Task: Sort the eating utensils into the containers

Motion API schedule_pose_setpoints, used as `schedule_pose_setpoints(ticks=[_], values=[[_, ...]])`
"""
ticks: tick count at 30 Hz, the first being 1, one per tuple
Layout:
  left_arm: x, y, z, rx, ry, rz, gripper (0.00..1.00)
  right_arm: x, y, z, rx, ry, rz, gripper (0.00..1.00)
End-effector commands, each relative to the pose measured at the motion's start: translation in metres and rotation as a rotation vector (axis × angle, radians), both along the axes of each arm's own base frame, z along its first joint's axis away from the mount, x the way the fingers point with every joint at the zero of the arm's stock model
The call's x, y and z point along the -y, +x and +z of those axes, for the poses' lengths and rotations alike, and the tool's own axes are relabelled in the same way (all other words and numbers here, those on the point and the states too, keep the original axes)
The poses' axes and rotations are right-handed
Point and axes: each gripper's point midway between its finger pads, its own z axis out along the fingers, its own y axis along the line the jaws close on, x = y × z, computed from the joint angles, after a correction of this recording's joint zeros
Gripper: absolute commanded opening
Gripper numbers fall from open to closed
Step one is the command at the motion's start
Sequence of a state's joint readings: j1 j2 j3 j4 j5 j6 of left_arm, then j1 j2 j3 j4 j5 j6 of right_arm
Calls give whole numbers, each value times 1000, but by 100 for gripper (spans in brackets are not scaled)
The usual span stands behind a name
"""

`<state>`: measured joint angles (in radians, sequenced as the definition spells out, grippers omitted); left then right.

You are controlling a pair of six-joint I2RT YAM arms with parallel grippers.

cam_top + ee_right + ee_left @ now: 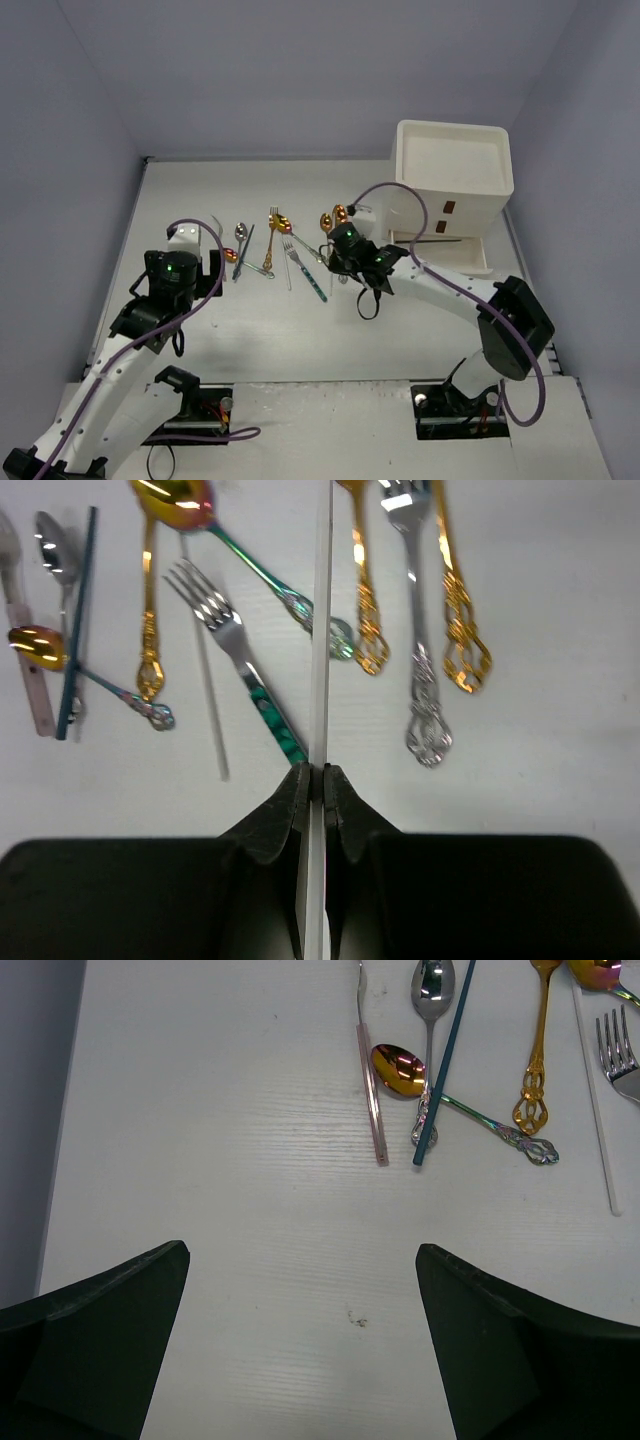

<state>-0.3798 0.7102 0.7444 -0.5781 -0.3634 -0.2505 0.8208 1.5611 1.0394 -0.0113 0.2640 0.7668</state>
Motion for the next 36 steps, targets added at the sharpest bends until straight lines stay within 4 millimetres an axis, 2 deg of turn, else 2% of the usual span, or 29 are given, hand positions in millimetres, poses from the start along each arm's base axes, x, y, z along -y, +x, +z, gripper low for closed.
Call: schedule_pose_setpoints(ticks=[1,4,8,9,11,16,21,25,28,33,36], values=[[4,11,24,72,-37,15,97,35,-18,2,-52,184,-217,0],[5,11,23,70,-37,11,97,58,-25,12,-63,326,-348,0],[6,11,22,65,-39,6,96,102,-31,1,-88,431,-526,0],[6,11,22,65,-39,7,96,108,-30,6,-77,454,-546,0],[6,11,22,64,-39,5,96,131,-27,6,-69,510,-643,0],[7,12,22,61,-40,1,96,176,-7,11,-28,551,-807,0],[7,12,22,61,-40,1,96,230,22,17,24,561,-996,0],[7,12,22,62,-40,2,96,259,40,17,34,548,-1088,0],[7,11,22,63,-40,5,97,272,48,8,6,539,-1132,2],[6,12,22,64,-37,8,97,277,63,20,23,515,-1099,32],[6,12,22,62,-36,8,97,263,69,35,36,485,-990,40]])
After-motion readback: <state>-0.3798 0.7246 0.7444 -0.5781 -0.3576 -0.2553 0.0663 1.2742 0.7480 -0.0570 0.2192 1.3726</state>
